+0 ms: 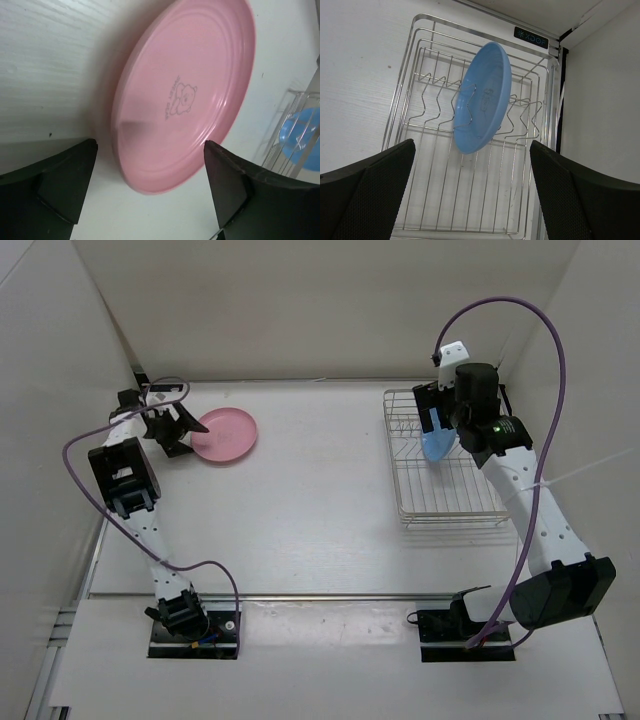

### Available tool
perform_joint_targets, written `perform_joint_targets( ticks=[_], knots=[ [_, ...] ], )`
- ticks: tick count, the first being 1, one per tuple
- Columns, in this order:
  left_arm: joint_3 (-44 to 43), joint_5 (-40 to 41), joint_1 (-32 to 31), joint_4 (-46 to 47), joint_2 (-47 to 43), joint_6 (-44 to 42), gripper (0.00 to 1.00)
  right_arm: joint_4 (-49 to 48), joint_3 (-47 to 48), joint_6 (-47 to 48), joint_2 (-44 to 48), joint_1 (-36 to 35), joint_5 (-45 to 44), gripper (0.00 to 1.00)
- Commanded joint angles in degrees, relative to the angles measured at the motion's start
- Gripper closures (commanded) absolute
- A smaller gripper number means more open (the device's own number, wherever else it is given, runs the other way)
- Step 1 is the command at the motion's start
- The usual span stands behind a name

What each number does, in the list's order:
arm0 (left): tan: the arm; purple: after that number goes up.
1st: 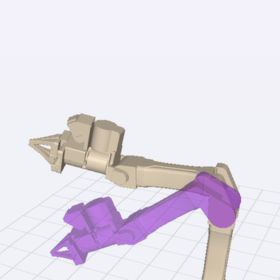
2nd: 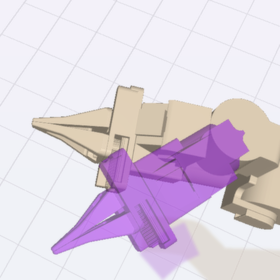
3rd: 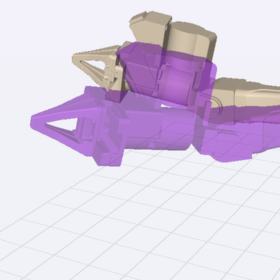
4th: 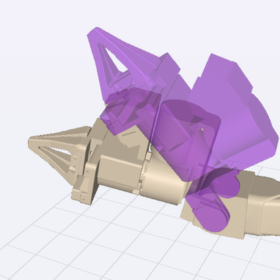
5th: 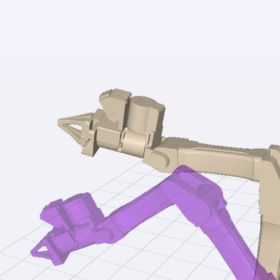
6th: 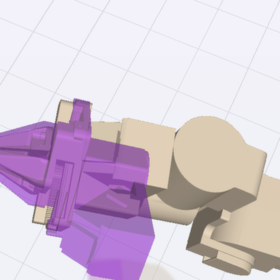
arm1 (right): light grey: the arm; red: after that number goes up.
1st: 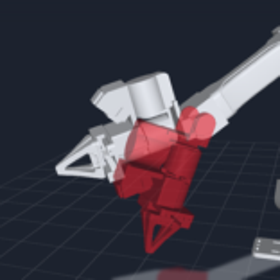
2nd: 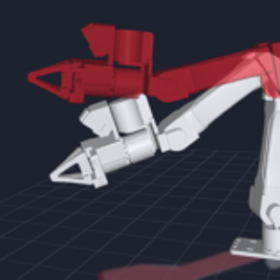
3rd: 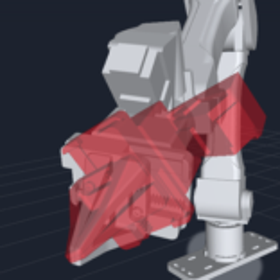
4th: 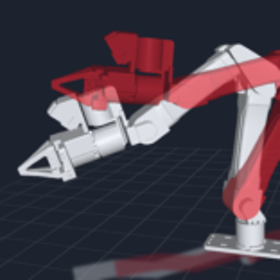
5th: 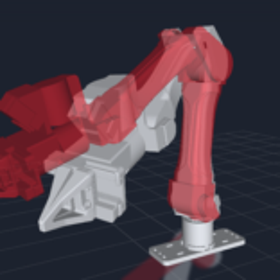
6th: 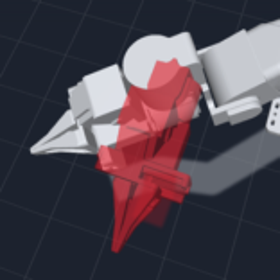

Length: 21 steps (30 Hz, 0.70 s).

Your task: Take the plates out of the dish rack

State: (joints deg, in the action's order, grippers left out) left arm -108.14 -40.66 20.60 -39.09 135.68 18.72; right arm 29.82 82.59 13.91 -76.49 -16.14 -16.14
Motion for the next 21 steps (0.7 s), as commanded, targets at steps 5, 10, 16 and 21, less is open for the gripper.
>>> perform_joint_targets(
  ticks=[5, 10, 16, 21],
  knots=[
    [7.7, 6.7, -0.2, -5.2, -14.0, -8.6, 0.0, -2.9, 0.6, 4.3, -2.3, 0.7, -5.4, 0.01],
    [19.7, 13.6, -3.7, -5.0, -27.6, -17.0, 0.0, -3.5, 6.9, 11.1, -12.7, 1.3, -13.9, 0.09],
    [29.6, 19.7, -5.2, -7.7, -43.0, -23.0, 0.0, -6.3, 9.8, 14.2, -20.2, 1.8, -17.3, 0.23],
    [32.0, 24.6, -5.2, -10.5, -52.8, -26.2, 0.0, -7.1, 10.4, 14.2, -24.0, 1.8, -18.7, 0.33]
  ],
)
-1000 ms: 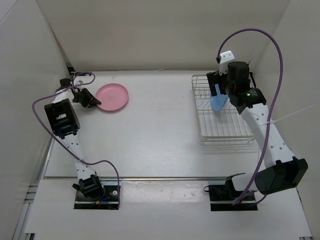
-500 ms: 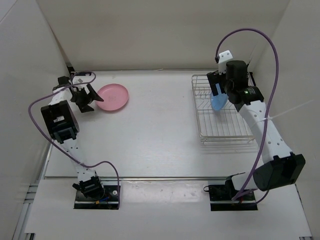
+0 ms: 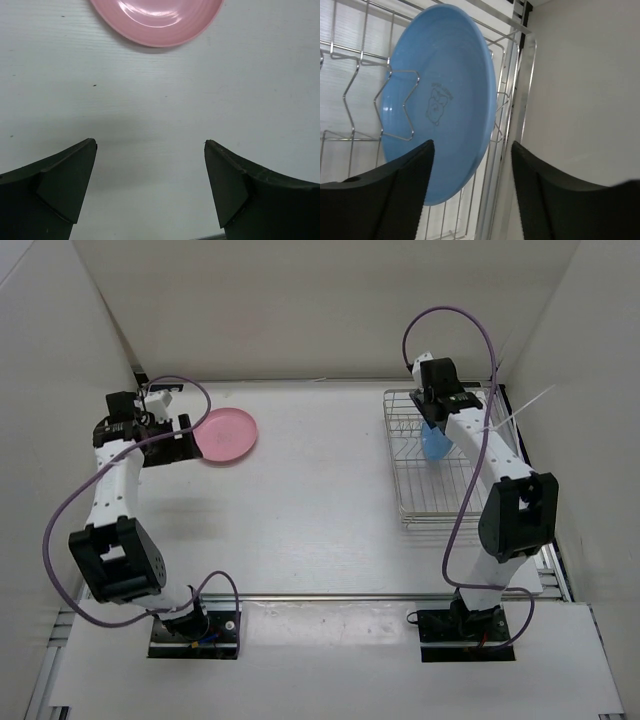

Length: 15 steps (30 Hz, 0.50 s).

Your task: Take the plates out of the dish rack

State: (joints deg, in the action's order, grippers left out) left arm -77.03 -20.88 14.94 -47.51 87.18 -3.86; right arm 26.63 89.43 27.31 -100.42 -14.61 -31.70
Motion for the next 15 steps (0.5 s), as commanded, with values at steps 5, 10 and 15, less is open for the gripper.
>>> perform_joint_targets(
  ticks=[5, 10, 15],
  knots=[
    [2.8, 7.1, 0.4, -2.9, -10.9, -6.2, 0.0, -5.1, 3.6, 1.3, -1.3, 0.8, -4.5, 0.51],
    [3.4, 7.7, 0.4, -2.9, -11.7, -6.9, 0.0, -5.1, 4.8, 1.3, -3.1, 0.8, -5.8, 0.65],
    [3.4, 7.7, 2.5, -2.9, -12.8, -7.5, 0.0, -5.1, 5.3, 1.3, -3.6, 0.8, -7.7, 0.74]
  ],
)
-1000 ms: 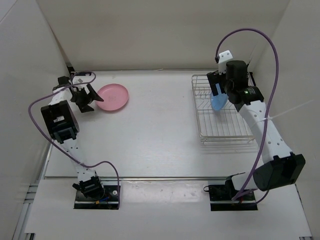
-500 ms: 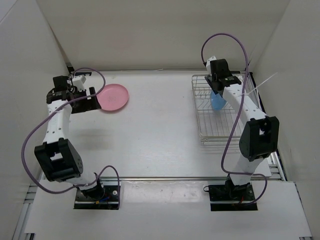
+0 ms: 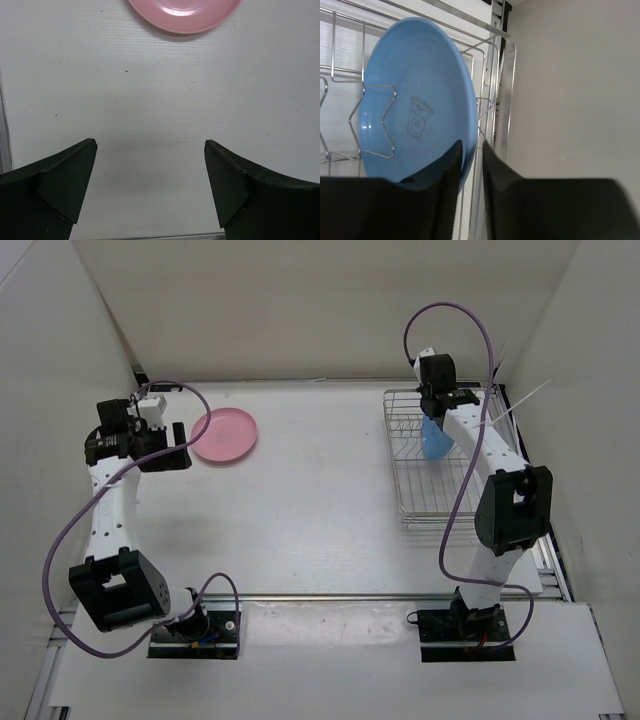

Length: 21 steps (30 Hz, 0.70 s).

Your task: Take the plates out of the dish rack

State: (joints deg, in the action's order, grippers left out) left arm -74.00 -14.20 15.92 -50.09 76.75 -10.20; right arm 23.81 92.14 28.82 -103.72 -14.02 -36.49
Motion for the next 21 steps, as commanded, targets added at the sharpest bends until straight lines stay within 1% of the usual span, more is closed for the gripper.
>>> perform_joint_targets(
  ticks=[1, 4, 5, 6, 9, 11, 13, 16, 21],
  knots=[
    [0.3, 1.0, 1.5, 0.2, -2.4, -1.1, 0.0, -1.6, 2.6, -0.2, -0.3, 0.2, -2.9, 0.8],
    [0.3, 1.0, 1.5, 0.3, -2.9, -1.7, 0.0, -1.6, 3.1, -0.7, -0.3, -0.3, -2.9, 0.92],
    [0.3, 1.0, 1.5, 0.3, -2.9, -1.7, 0.0, -1.1, 3.1, -0.7, -0.3, -0.3, -2.9, 0.94],
    [0.3, 1.0, 1.5, 0.3, -2.9, -1.7, 0.0, -1.0, 3.7, -0.7, -0.3, -0.8, -3.4, 1.0],
    [0.9, 1.0, 2.0, 0.3, -3.4, -1.7, 0.0, -0.5, 3.8, -0.7, -0.3, -1.6, -5.2, 1.0],
    [0.9, 1.0, 2.0, 0.3, -3.4, -1.7, 0.0, -0.5, 5.0, 0.0, -0.3, -2.2, -8.0, 1.0],
    [1.5, 1.0, 2.0, 0.8, -3.4, -1.7, 0.0, -1.2, 5.7, 2.5, -0.3, -3.5, -10.3, 1.0],
    [2.7, 0.5, 2.0, 2.0, -3.4, -1.7, 0.0, -5.5, 6.8, 7.4, -0.3, -4.8, -15.5, 1.0],
    [3.8, 0.5, 2.0, 3.8, -1.8, -0.4, 0.0, -11.8, 12.4, 13.4, -0.9, -4.8, -20.5, 1.0]
  ],
)
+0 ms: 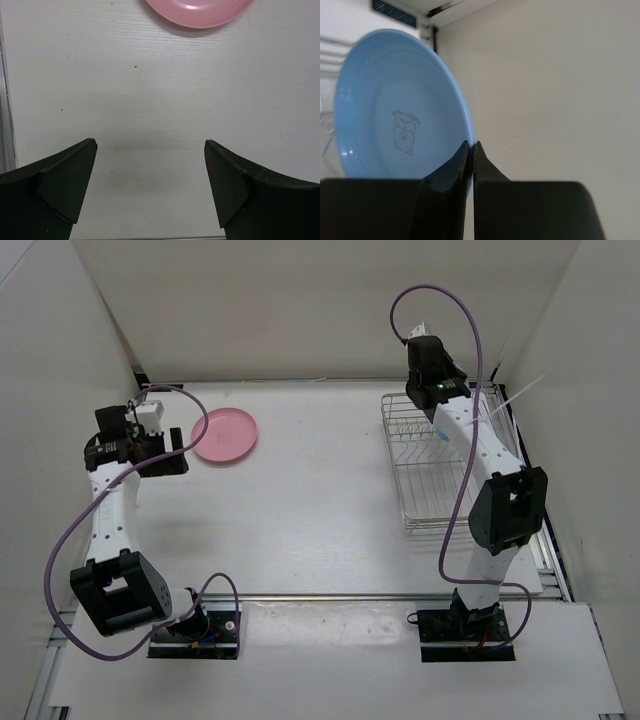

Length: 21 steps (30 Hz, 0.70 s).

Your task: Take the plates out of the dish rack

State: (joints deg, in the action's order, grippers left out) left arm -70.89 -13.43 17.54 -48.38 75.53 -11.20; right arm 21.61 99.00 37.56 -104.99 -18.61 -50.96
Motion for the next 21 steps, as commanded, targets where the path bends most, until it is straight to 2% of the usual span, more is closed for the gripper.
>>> perform_joint_targets(
  ticks=[1, 3, 5, 7, 10, 14, 16, 17, 21],
  knots=[
    [0.7, -0.3, 0.4, 2.7, -0.6, 0.6, 0.0, -11.6, 5.5, 6.2, 0.4, -0.2, -6.7, 1.0],
    [2.0, -1.1, 0.4, 4.3, -0.6, 1.4, 0.0, -13.5, 6.6, 7.4, 2.9, -0.2, -6.6, 1.0],
    [2.0, -2.6, -1.3, 4.9, 0.0, 2.0, 0.0, -11.0, 10.7, 2.0, 4.9, -0.7, -5.8, 1.0],
    [0.4, -5.5, -2.5, 5.5, 1.1, 2.5, 0.0, -1.4, 15.4, -7.2, 7.8, -1.2, 0.0, 1.0],
    [-4.7, -11.3, -5.2, 6.0, 3.7, 4.0, 0.0, 9.9, 16.9, -14.7, 12.5, -2.8, 9.4, 1.0],
    [-14.2, -21.4, -10.7, 4.1, 8.1, 5.7, 0.0, 13.2, 8.8, -19.6, 17.8, -5.5, 20.4, 1.0],
    [-18.5, -23.9, -15.1, 4.1, 9.4, 6.2, 0.0, 14.7, 4.8, -20.2, 21.4, -5.5, 31.0, 1.0],
    [-19.6, -25.7, -16.6, 4.7, 10.2, 6.9, 0.0, 14.7, 0.5, -21.7, 22.5, -5.5, 39.6, 1.0],
    [-24.6, -26.3, -25.3, 6.0, 12.4, 8.3, 0.0, 14.2, -4.9, -23.0, 24.1, -6.0, 48.2, 1.0]
  ],
)
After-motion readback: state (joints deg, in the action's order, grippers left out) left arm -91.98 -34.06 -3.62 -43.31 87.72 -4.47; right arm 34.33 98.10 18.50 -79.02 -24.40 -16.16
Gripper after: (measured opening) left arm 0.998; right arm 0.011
